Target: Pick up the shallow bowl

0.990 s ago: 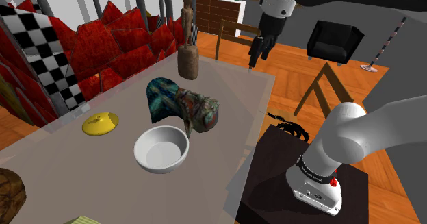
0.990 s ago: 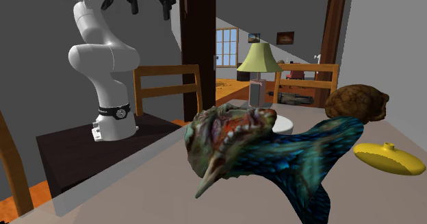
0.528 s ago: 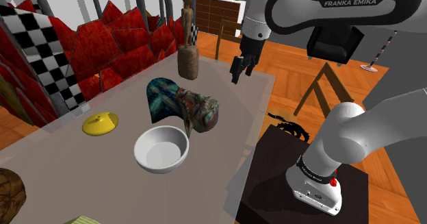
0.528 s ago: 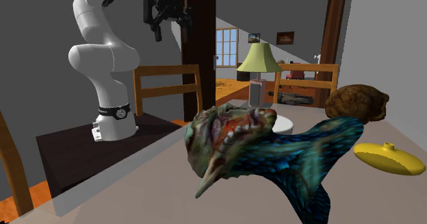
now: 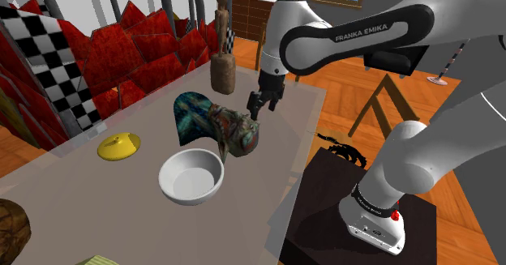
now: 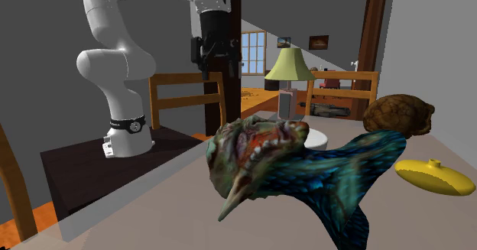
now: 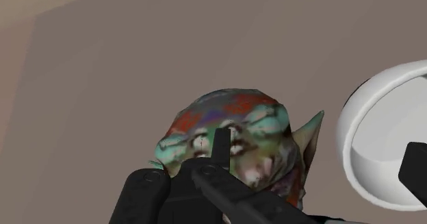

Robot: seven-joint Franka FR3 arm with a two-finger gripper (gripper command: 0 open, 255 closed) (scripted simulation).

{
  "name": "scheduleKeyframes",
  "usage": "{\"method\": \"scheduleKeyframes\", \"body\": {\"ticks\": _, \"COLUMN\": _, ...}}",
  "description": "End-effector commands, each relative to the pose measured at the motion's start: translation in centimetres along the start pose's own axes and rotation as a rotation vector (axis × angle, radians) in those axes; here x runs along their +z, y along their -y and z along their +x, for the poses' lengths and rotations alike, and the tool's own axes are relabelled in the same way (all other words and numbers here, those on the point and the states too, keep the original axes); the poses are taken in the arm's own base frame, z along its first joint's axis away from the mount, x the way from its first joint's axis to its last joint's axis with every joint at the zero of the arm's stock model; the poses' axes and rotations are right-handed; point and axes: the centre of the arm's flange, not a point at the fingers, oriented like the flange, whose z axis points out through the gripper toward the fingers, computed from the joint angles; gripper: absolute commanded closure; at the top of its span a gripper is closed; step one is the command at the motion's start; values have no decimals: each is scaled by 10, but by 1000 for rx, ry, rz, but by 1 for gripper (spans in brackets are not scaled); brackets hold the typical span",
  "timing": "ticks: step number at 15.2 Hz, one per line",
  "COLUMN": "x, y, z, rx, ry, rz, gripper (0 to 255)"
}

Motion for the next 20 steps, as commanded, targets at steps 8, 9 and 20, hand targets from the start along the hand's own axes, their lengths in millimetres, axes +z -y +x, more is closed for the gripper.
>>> {"method": "scheduleKeyframes", "body": {"ticks": 8, "x": 95, "y": 62, "z": 38, "rx": 49, "ry": 17, "rz": 34, "gripper": 0}}
{"method": "scheduleKeyframes", "body": {"ticks": 9, "x": 106, "y": 68, "z": 43, "rx": 54, "ry": 19, "rz": 38, "gripper": 0}}
{"method": "scheduleKeyframes", "body": {"ticks": 20, "x": 195, "y": 114, "z": 74, "rx": 93, "ry": 33, "rz": 64, "gripper": 0}}
